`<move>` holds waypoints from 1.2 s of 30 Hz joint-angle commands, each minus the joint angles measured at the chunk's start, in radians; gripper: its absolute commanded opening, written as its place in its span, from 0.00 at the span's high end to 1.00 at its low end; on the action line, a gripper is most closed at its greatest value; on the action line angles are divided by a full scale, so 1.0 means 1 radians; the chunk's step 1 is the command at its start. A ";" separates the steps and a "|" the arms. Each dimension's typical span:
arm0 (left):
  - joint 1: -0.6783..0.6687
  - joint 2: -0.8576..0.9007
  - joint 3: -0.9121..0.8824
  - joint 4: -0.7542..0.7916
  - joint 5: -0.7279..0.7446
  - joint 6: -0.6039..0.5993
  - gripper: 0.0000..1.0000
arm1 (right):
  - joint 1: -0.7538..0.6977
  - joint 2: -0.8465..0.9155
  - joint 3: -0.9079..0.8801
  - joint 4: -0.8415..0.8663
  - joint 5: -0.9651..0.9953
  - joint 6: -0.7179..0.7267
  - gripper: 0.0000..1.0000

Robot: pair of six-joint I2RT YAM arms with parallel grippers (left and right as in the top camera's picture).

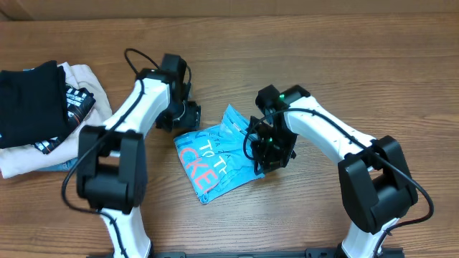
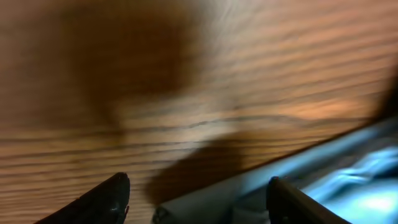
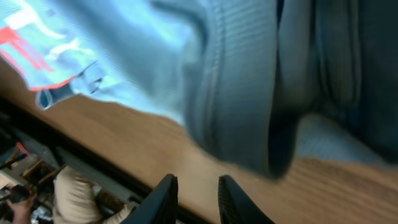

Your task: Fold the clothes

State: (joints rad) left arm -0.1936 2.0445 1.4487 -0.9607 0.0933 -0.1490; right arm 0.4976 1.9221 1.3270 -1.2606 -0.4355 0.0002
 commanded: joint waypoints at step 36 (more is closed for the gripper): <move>0.010 0.074 -0.006 -0.187 0.166 -0.012 0.52 | -0.019 0.003 0.014 0.118 -0.084 -0.031 0.56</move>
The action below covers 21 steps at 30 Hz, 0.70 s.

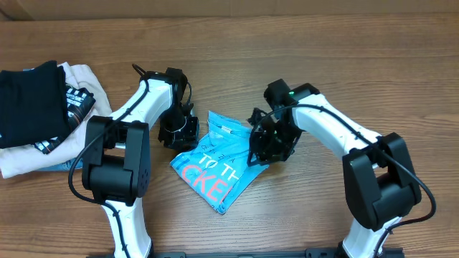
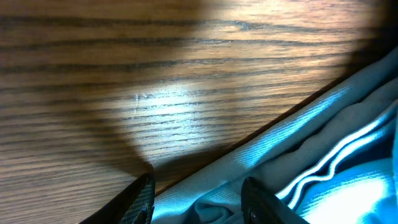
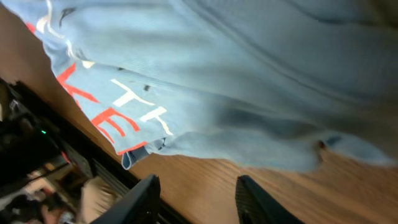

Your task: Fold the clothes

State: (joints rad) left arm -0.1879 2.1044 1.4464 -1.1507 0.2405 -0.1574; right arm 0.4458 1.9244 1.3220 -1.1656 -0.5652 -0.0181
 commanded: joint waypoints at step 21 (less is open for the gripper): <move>0.004 0.014 -0.004 0.000 0.019 -0.003 0.50 | 0.065 0.089 -0.016 0.118 0.066 0.024 0.72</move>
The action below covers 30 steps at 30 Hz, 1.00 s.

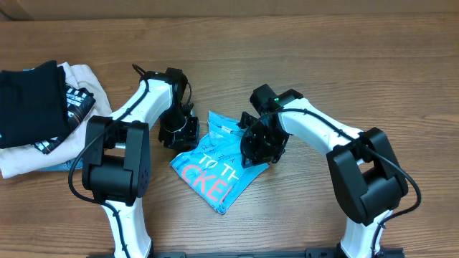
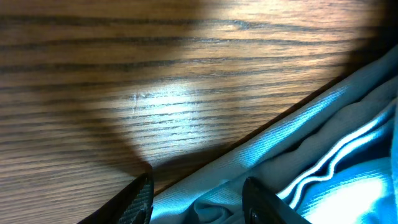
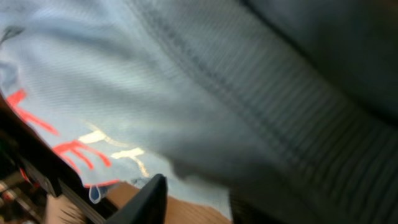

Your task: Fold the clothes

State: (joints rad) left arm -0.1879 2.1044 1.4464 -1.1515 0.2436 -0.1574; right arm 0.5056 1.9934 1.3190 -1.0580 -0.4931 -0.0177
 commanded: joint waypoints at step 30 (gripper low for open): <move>0.004 0.014 -0.004 -0.007 0.008 0.000 0.66 | -0.002 0.006 -0.160 -0.055 0.186 0.097 0.94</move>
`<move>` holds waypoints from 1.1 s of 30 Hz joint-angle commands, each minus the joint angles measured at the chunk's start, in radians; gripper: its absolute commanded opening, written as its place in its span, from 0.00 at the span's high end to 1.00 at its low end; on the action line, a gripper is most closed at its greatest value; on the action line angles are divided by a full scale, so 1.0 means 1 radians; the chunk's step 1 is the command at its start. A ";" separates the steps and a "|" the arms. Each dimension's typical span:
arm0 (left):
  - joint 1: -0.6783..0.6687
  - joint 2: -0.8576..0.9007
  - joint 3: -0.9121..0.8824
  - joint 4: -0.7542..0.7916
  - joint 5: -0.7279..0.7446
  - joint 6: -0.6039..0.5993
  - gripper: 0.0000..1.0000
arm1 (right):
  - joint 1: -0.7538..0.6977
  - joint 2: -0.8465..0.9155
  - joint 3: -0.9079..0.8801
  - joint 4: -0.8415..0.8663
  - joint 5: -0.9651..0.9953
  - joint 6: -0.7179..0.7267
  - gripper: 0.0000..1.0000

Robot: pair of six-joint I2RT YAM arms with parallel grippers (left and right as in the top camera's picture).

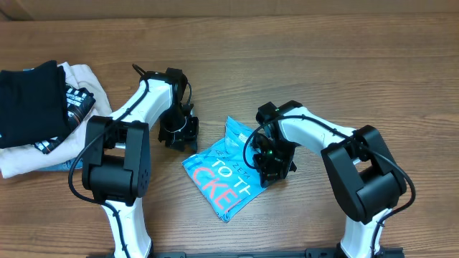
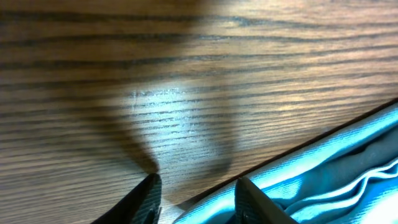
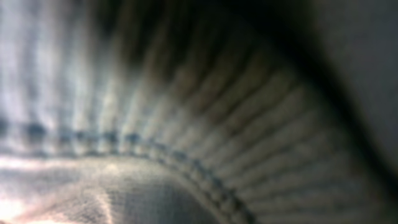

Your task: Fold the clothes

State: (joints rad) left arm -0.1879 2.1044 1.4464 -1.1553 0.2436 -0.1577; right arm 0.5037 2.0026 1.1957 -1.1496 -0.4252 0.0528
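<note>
A bright blue folded T-shirt (image 1: 224,170) with white and red lettering lies crumpled mid-table. My left gripper (image 1: 177,133) rests low on the wood just left of it. In the left wrist view that gripper (image 2: 196,200) is open, and the shirt's ribbed hem (image 2: 298,168) lies across the lower right by the right finger. My right gripper (image 1: 273,162) is pressed into the shirt's right edge. Blurred ribbed blue fabric (image 3: 186,124) fills the right wrist view and hides the fingers.
A pile of clothes sits at the left edge of the table: a black garment (image 1: 29,100) on white ones (image 1: 79,79), with a dark striped item (image 1: 77,100) between. Bare wooden table (image 1: 323,64) lies behind and to the right.
The shirt has shifted right, away from my left gripper, and its hem has receded in the left wrist view. My right gripper sits lower and further right, buried in fabric. The left arm has stayed put.
First my right gripper was nearly shut at the shirt's right edge and the left was wide open behind its corner. Then the shirt lay further left against the left gripper, with the right open over it. The right pushed further in. Now the shirt lies further right.
</note>
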 commanded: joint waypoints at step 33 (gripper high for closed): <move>-0.072 -0.079 0.061 0.245 0.120 0.083 0.44 | -0.072 -0.003 -0.035 0.441 0.710 -0.027 0.92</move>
State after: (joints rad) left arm -0.2157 2.0289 1.4952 -0.9146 0.3244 -0.1371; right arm 0.4541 1.9327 1.1969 -0.6960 0.2253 0.0326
